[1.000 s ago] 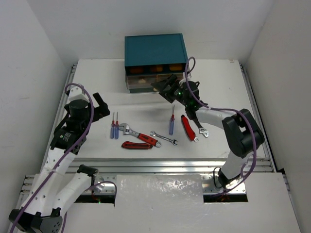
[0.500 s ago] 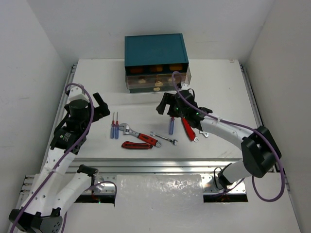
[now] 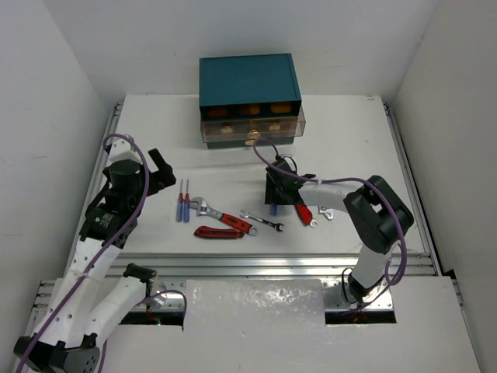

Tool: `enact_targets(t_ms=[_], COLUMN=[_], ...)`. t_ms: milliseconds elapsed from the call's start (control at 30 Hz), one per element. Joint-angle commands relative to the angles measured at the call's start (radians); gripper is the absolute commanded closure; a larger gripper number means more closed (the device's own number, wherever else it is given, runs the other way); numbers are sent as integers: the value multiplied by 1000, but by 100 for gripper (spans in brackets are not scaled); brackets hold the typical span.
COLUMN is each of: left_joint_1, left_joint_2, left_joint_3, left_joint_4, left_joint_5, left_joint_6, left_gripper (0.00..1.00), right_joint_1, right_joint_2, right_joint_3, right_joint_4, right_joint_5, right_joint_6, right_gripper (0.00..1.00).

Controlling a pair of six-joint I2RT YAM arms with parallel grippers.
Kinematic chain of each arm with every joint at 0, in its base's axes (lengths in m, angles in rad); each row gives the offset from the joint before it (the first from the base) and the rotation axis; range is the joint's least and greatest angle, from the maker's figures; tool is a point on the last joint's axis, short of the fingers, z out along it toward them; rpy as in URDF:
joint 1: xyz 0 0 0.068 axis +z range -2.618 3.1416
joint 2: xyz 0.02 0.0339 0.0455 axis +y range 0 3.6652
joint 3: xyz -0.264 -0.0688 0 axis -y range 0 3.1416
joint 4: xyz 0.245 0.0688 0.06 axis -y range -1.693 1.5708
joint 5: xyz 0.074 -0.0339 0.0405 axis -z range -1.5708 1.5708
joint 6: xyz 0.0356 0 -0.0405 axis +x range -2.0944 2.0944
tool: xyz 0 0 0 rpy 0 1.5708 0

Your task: Sort the tools into containers

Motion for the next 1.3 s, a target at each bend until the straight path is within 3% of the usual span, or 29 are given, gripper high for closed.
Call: enact_targets(t_ms=[0,33,67,167,300,467,567,633,733,833,933,1033,1267], left_joint_1=[3,1,3,1,0,0,0,1,1,1,1,1,0], left_joint_2=[-19,-17,-17,-17,-19,-19,-17,-16,-14,-17,-17,-14,-21], left_joint_3=[-6,-6,-4,-6,-6,-4,-6,-6,-4,-4,-6,-4,-6], left_joint_4=[41,41,41,43,44,44,44,47,49,49,52,50,55], left_joint_5=[15,16,18,22,25,27,28,33,41,38,41,44,44], left_joint_6=[11,11,11,12,12,12,12,15,17,18,18,18,18], left_gripper=[0,0,0,0,0,0,0,0,0,0,0,0,0], right_joint_1=[0,0,2,6,29,48,58,77,138,181,181,178,79], right_joint_2=[13,22,25,23,-33,-173,-214,-237,-259,-300,-342,-356,-138], right_joint_3=[38,35,35,29,-2,-14,15,70,156,225,259,244,578], right_joint_4=[14,18,17,14,34,87,61,-26,-159,-200,-96,99,133], right_joint_5=[37,37,38,43,37,-139,-358,-519,-624,-597,-529,-437,-406], right_joint_6=[7,8,11,21,7,-171,-302,-378,-597,-692,-841,-1097,-1368], right_gripper=[44,47,62,80,91,94,94,97,97,100,100,100,100])
